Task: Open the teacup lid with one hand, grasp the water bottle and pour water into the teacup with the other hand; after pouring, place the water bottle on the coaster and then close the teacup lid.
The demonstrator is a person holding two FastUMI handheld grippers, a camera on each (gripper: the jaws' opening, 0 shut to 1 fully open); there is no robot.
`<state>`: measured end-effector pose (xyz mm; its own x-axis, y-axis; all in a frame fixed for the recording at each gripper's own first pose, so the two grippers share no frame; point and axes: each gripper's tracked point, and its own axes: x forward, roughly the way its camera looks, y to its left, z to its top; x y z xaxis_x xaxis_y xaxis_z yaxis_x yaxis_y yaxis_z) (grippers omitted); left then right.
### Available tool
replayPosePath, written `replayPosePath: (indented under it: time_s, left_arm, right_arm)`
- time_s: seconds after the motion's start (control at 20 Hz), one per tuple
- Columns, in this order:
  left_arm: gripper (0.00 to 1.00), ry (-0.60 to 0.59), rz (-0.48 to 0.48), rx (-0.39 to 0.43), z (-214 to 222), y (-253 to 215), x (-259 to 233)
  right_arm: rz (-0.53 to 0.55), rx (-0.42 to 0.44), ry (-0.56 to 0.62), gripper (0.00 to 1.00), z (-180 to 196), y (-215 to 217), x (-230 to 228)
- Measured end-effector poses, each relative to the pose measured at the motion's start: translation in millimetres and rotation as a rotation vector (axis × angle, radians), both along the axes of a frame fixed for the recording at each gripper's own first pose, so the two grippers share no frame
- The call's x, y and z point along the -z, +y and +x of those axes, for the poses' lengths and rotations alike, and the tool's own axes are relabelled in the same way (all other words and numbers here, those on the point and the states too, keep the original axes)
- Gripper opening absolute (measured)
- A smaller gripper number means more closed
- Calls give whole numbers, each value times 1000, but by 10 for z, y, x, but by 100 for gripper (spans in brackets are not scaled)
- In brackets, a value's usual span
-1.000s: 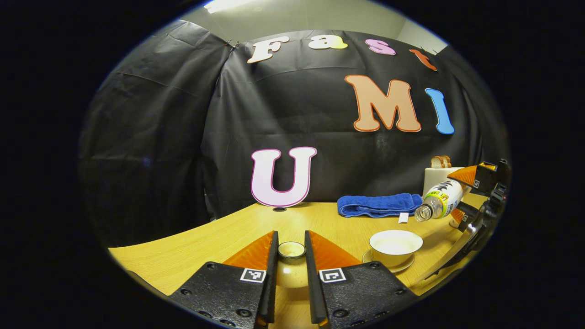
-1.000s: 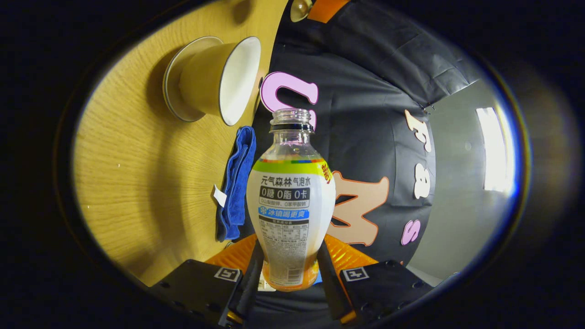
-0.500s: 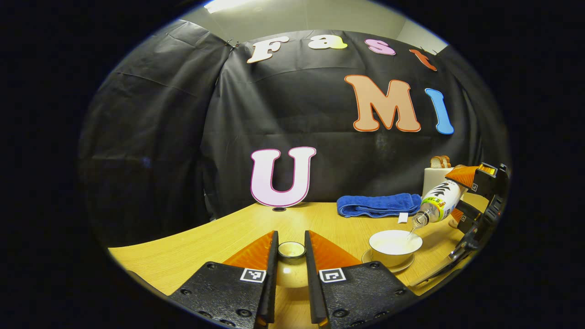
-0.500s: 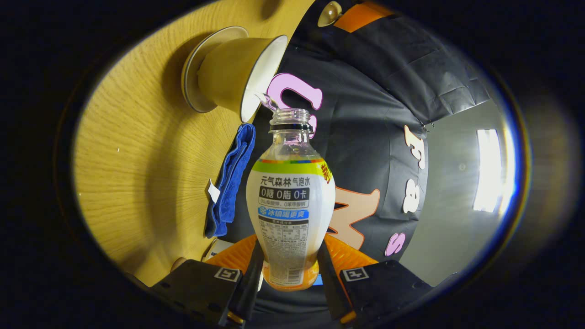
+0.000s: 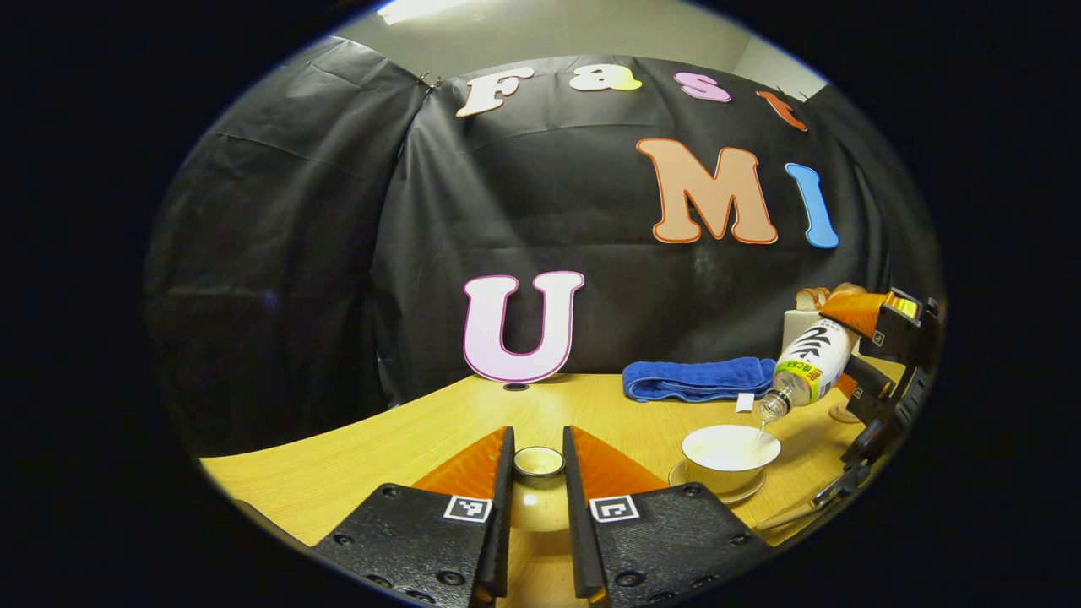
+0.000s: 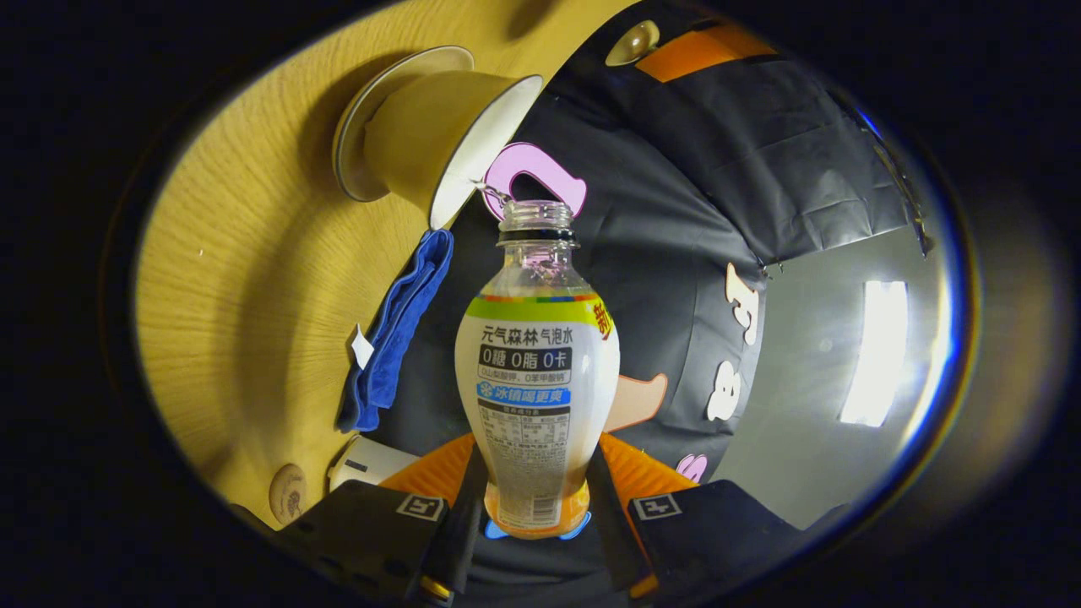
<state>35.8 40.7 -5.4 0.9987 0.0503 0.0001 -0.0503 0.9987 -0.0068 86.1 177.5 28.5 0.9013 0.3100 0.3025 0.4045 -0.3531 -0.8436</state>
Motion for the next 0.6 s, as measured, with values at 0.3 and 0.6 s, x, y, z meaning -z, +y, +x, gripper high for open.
replayPosePath:
  time_s: [0.3,0.6]
  left_arm:
    - [28,0,0,0,2,0,3]
    - [28,1,-1,0,6,0,2]
  right_arm:
    - [-34,-30,-35,65,-55,119,-66]
    - [-61,-38,-41,65,-49,139,-32]
